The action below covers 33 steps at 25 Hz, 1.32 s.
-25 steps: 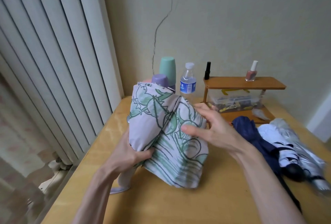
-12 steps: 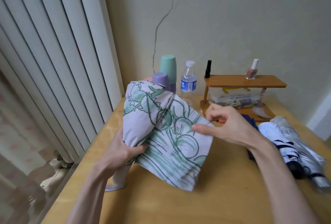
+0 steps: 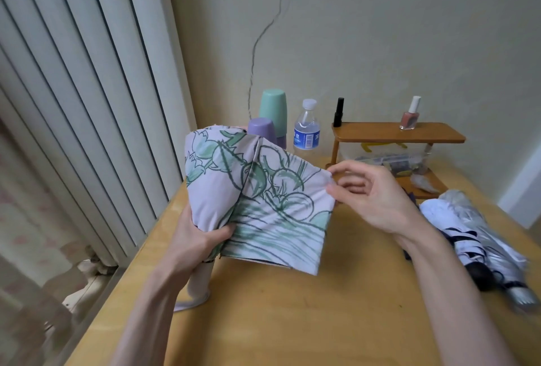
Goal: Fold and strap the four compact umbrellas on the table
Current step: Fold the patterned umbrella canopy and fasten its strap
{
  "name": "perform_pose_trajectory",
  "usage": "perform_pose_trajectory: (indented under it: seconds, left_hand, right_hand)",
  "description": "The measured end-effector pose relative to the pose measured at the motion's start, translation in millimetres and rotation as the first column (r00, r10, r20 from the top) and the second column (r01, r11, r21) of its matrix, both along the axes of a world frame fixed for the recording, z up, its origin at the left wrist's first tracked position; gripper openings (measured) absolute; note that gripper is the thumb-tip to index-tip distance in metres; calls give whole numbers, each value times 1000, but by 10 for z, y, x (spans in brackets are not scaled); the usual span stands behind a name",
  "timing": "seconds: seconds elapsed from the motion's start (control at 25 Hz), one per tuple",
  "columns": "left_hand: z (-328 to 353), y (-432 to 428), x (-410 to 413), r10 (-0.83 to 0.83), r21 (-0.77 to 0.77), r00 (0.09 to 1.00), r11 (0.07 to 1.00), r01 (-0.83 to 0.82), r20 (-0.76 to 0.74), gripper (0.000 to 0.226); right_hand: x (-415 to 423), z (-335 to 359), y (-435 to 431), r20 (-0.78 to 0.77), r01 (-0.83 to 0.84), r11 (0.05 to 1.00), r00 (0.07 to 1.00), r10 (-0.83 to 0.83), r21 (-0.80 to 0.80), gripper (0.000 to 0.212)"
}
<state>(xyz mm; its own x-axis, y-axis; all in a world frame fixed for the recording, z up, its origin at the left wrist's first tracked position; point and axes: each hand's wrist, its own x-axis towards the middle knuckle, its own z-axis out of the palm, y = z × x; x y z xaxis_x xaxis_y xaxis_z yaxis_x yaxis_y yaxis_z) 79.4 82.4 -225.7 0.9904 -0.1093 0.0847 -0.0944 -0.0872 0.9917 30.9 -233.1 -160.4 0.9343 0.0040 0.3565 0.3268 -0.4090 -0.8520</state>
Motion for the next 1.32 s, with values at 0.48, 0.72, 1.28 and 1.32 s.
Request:
perform_pose_trajectory:
  seconds: [0.48, 0.72, 1.28, 1.32]
  left_hand:
    - [17, 18, -15, -10, 26, 1000, 1000, 10, 17, 69]
    - [-16, 9, -2, -27, 45, 999, 999, 25, 28, 77]
    - [-36, 9, 23, -32, 43, 998, 999, 30, 49, 76]
    - [-36, 5, 22, -34, 36, 998, 999, 32, 50, 78]
  right_hand:
    - [13, 34, 71, -29, -19, 1000, 999, 19, 13, 20]
    - [10, -17, -12, -51, 6, 998, 999, -3, 67, 10]
    - [42, -82, -37, -5, 92, 990, 996, -93, -103, 21]
    - [42, -86, -15, 15, 109, 989, 994, -108, -99, 21]
